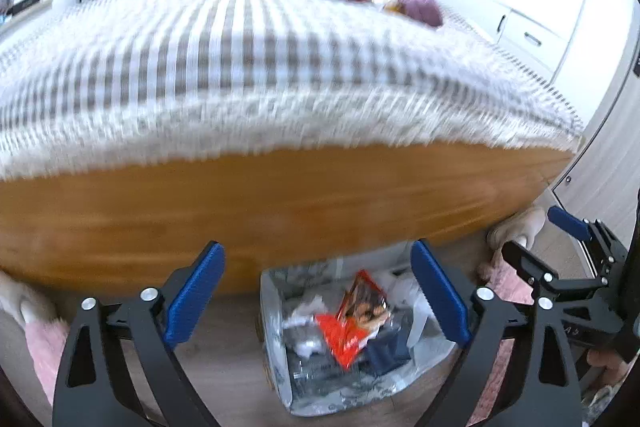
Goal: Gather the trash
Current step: 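Raise both open tools from the bin and turn toward the bed, then grasp the purple towel with the right tool and lift it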
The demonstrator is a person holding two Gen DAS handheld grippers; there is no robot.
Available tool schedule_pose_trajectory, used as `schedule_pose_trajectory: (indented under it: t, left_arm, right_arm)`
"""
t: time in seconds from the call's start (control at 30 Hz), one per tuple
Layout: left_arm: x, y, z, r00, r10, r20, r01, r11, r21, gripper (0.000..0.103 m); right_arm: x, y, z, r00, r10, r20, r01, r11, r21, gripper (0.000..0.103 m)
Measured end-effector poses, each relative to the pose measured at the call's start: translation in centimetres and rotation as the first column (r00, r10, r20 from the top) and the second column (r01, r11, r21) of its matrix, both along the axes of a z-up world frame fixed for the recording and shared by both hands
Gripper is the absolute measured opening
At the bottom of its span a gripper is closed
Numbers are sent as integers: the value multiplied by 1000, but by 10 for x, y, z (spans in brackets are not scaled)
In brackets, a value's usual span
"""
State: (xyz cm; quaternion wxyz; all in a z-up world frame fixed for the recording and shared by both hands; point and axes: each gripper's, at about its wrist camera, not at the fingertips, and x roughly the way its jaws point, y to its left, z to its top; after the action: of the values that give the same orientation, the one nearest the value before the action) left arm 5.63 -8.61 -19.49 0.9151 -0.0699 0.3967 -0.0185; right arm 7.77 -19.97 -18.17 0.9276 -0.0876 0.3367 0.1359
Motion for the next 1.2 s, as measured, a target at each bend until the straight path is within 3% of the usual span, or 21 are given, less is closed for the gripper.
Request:
schedule_pose_trajectory:
  t: [0.33, 0.73, 0.97, 1.2]
  left_arm:
    - [10, 1, 62, 988, -7, 157, 7, 1000, 0, 95]
    - [56, -5, 117, 958, -7, 286, 9, 1000, -3, 95]
    - [88, -11, 140, 947, -26, 319, 18, 999, 29, 95]
    - [122, -9, 154, 942, -39, 333, 24, 999, 49, 95]
  right_arm:
    - [13, -3, 57, 986, -3, 167, -2, 1000, 29, 95]
    - [58, -6, 112, 947, -65, 315, 40, 996, 85, 95]
    - [92, -4, 137, 919, -89, 385, 52, 993, 106, 95]
    - [142, -2, 154, 912, -107, 396, 67, 991, 114, 95]
